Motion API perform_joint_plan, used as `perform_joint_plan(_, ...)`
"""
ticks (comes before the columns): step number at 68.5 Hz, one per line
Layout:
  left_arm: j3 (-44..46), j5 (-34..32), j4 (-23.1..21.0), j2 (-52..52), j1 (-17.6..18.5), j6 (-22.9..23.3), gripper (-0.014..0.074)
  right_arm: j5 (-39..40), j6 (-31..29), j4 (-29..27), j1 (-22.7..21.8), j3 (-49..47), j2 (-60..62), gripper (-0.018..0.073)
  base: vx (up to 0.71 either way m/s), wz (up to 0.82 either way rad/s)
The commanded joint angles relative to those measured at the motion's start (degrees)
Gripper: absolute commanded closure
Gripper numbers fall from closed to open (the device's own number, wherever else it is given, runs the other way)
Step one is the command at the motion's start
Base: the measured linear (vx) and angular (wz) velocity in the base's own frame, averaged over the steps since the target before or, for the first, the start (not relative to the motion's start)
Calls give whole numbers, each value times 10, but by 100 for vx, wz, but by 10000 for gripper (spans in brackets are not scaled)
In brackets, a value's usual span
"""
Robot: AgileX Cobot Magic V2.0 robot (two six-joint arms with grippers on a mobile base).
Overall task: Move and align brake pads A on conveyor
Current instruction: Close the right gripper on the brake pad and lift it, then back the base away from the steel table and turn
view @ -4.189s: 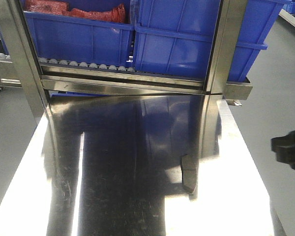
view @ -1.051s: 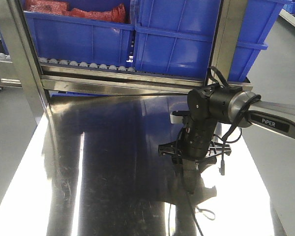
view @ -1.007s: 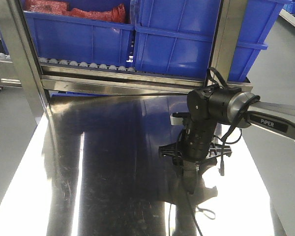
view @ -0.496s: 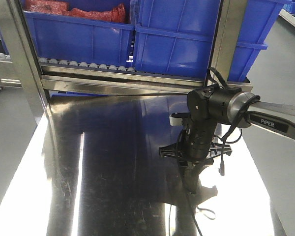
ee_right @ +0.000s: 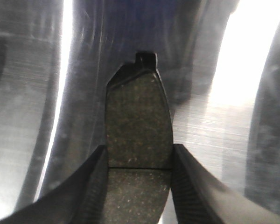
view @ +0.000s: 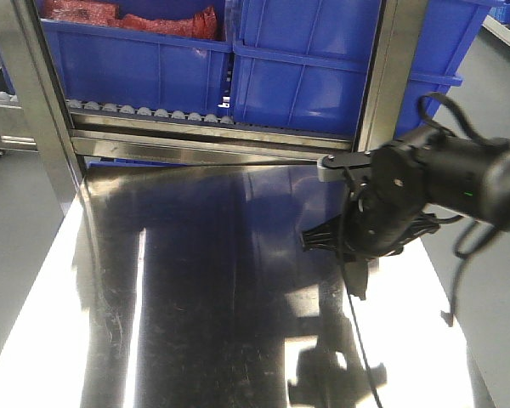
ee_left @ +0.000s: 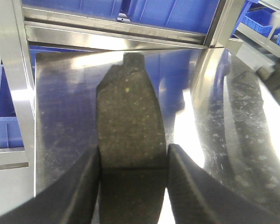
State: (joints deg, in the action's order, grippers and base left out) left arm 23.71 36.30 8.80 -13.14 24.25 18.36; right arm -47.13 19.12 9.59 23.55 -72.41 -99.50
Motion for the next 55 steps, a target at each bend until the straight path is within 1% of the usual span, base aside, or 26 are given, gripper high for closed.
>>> perform_joint_plan(1,15,-52,5,-7,2,1,603,61,0,39,-2,33,82,566,0,0)
perform_joint_plan(7,15,-52,5,-7,2,1,603,75,0,59,-2,69,133,564,0,0)
perform_joint_plan(15,15,-52,5,-7,2,1,603,99,0,72,-2,114,206,564,0,0)
perform_joint_plan(36,15,-52,5,-7,2,1,603,167,3,55,-2,225,388,564,0,0)
perform_joint_plan(55,15,-52,5,-7,2,1,603,205,2,54,-2,335,545,564,0,0)
